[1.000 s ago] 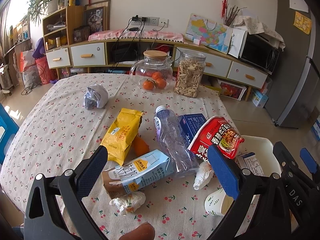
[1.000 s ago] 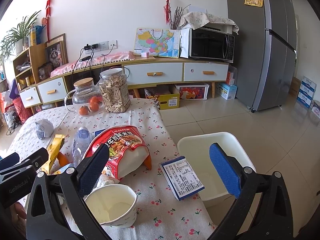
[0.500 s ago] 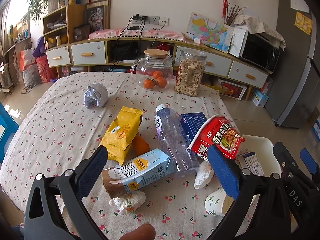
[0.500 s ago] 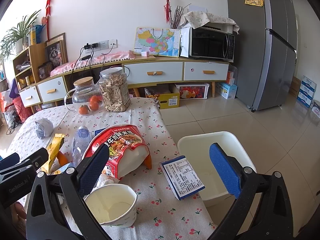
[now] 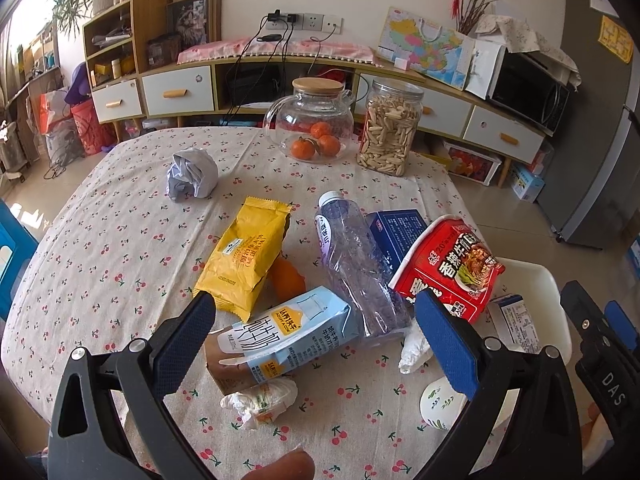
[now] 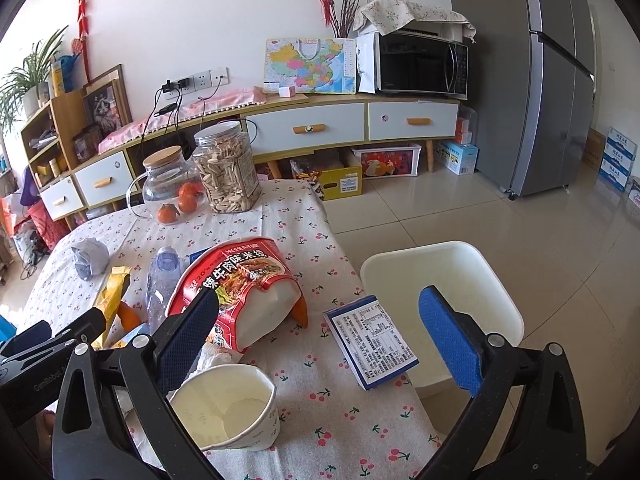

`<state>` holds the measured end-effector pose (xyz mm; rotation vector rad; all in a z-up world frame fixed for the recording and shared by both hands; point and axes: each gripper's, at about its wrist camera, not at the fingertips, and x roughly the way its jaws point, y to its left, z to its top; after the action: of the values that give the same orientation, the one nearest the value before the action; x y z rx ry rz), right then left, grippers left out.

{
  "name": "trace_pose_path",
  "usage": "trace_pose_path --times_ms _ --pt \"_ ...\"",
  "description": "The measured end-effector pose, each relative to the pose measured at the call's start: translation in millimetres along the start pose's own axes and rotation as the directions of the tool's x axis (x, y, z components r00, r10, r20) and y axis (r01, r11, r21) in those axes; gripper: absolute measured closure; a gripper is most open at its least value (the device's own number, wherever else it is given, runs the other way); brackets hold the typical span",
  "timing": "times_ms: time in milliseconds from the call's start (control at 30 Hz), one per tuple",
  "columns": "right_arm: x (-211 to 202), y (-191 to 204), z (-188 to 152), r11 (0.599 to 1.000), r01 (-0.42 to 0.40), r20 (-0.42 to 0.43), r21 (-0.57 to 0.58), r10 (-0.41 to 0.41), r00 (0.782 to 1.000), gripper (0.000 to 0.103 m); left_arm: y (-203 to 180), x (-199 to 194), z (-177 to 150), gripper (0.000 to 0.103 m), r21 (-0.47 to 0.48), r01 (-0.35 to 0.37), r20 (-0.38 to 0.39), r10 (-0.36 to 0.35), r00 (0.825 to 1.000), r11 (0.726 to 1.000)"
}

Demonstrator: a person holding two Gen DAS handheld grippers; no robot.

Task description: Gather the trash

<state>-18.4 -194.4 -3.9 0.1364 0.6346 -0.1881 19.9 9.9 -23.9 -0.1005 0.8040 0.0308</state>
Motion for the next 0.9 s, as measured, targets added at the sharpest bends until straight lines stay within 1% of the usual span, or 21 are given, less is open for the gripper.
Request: trace_pose_path --times_ms 33,133,267,400,467,567,633,733,800,833,900 --pt "1.6 -1.4 5.4 1.000 -0.006 -0.013 0.006 0.006 1.000 0.007 1.5 1.9 2.8 0.006 -0.003 0.000 -0.009 0.000 1.000 1.000" --pt "2.6 -1.6 6.7 1.000 -0.019 -0.032 0.012 0.019 0.999 0.007 9.1 9.7 14.0 0.006 -0.024 -0.001 -0.040 0.000 0.999 1.000" --pt "3.2 -1.2 10.8 0.999 -0.038 -0.049 0.015 0.039 0.998 0.007 27.6 20.7 32.3 0.006 -0.090 -0.019 -0.064 0.013 0.998 0.996" --pt "7.0 -1.9 15.5 0.998 -0.055 -0.078 0.027 0.056 0.995 0.007 54.4 42.9 50.9 0.006 -0.160 -0.012 -0.127 -0.009 0.992 0.987" --pt "11.4 -2.8 17.8 0.997 -0.067 -0.101 0.043 0.071 0.992 0.007 66.9 57.7 62.1 0.006 -0.179 -0.017 -0.166 -0.013 0.986 0.984" --pt "17.2 -2.9 19.1 0.994 -0.086 -0.134 0.064 0.094 0.986 0.007 79.8 79.4 73.6 0.006 -0.193 -0.012 -0.194 -0.026 0.981 0.981" --pt "20.9 -0.9 19.9 0.994 -0.089 -0.149 0.068 0.098 0.984 0.007 80.0 98.3 70.6 0.006 -0.161 -0.021 -0.264 -0.023 0.964 0.987" --pt "25.3 2.8 21.1 0.994 -0.090 -0.159 0.059 0.099 0.982 0.007 78.6 119.9 58.0 0.006 -0.144 -0.091 -0.340 0.037 0.940 0.985" --pt "27.1 5.5 21.5 0.995 -0.090 -0.164 0.050 0.097 0.982 0.007 78.7 131.0 54.8 0.006 -0.143 -0.080 -0.382 0.020 0.924 0.987" --pt "28.9 7.0 21.5 0.995 -0.091 -0.168 0.043 0.097 0.981 0.007 79.4 134.9 54.1 0.006 -0.141 -0.073 -0.395 0.012 0.919 0.987" --pt "31.7 10.1 21.2 0.995 -0.091 -0.179 0.030 0.095 0.979 0.007 80.3 137.1 52.6 0.006 -0.126 -0.102 -0.404 0.043 0.914 0.987"
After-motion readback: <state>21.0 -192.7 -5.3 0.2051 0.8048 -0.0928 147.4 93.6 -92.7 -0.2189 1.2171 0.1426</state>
